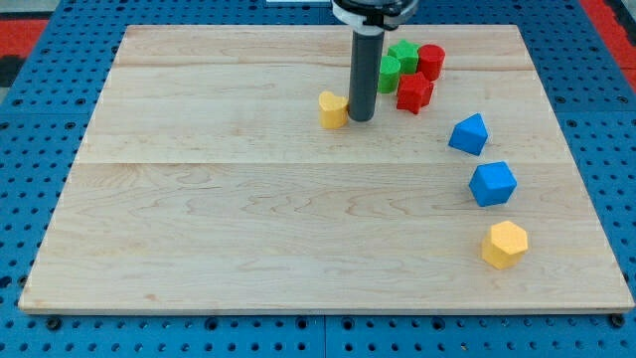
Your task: Slide red star above the triangle
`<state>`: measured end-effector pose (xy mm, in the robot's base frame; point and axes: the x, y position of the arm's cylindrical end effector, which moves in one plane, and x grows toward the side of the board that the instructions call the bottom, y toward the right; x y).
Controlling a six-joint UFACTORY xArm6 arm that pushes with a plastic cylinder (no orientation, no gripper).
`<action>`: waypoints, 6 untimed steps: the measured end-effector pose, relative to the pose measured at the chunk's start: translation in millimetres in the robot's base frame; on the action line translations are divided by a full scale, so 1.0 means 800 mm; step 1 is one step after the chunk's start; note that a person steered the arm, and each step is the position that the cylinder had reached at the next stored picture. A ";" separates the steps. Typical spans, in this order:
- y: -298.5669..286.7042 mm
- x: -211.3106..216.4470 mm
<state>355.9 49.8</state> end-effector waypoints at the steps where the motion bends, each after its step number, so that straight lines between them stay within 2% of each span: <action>1: 0.007 -0.032; 4: 0.131 -0.029; 6: 0.090 -0.034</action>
